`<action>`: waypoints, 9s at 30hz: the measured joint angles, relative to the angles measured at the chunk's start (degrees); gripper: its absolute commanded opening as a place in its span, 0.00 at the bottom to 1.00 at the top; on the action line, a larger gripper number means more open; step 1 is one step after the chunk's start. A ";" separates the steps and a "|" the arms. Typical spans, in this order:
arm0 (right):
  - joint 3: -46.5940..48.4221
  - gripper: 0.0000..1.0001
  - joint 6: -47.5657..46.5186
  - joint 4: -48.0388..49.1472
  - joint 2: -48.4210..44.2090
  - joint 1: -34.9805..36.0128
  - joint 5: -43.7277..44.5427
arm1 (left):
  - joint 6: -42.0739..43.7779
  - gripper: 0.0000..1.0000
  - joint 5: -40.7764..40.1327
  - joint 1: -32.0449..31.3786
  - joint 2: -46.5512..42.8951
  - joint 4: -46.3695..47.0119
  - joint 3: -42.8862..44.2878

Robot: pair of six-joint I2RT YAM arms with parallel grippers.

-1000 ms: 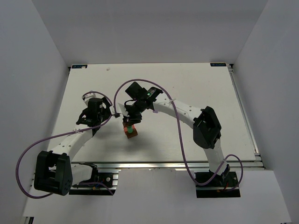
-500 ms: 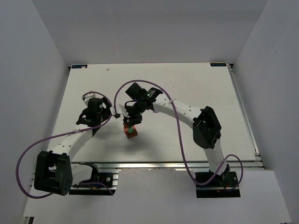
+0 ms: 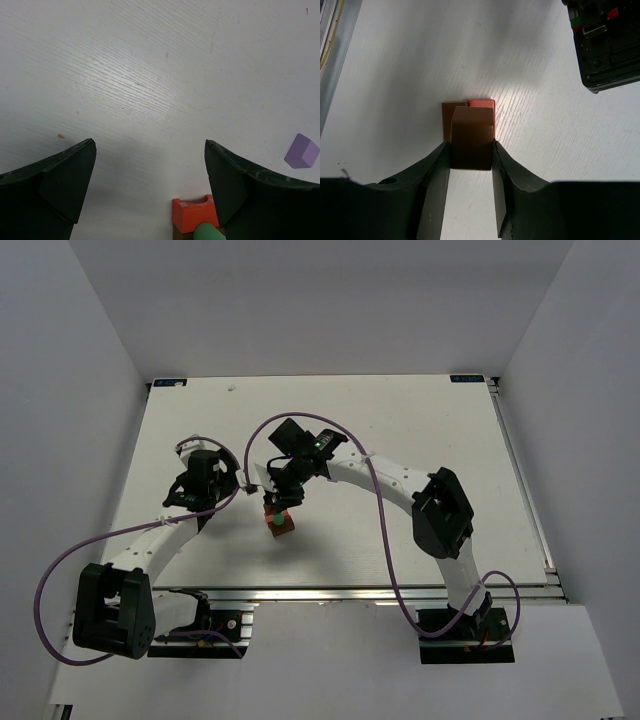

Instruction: Build the wood block tower

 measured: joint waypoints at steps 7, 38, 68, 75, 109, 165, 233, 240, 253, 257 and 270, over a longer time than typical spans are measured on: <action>-0.02 0.25 0.04 0.13 0.00 0.00 0.00 | -0.02 0.98 -0.02 0.00 0.00 0.00 0.00; -4.07 0.53 0.81 3.13 -0.72 0.00 0.04 | -0.20 0.98 -0.63 0.00 0.00 0.00 0.00; -22.67 0.89 2.32 16.31 -23.96 -3.17 0.96 | -0.76 0.98 -0.90 0.04 0.02 -1.44 2.21; -25.31 0.89 33.40 34.84 -24.37 -16.09 12.17 | -0.79 0.98 -1.95 0.09 0.24 -1.49 5.53; -11.28 0.57 82.36 17.84 5.64 -15.91 46.31 | 0.24 0.98 -3.39 0.72 0.79 -0.81 4.92; 8.57 0.14 -0.46 -5.51 -3.91 3.32 6.23 | 2.45 0.98 -0.26 0.90 1.66 0.39 3.72; 10.54 0.20 -0.76 -7.67 1.86 6.91 13.81 | -0.33 0.98 -5.77 4.59 1.11 -1.27 2.69; 10.54 0.20 -0.79 -7.67 1.86 6.91 14.01 | -0.33 0.98 -5.75 4.59 1.11 -1.25 2.69; 10.51 0.19 -0.92 -7.69 1.86 6.91 14.01 | -0.33 0.98 -5.57 4.59 1.11 -1.25 2.69; 10.51 0.19 -0.92 -7.69 1.86 6.91 14.01 | -0.35 0.98 -5.57 4.59 1.14 -1.25 2.69; 10.38 0.19 -1.16 -7.69 1.86 6.91 14.56 | -0.35 0.98 -5.11 4.66 1.14 -1.09 2.69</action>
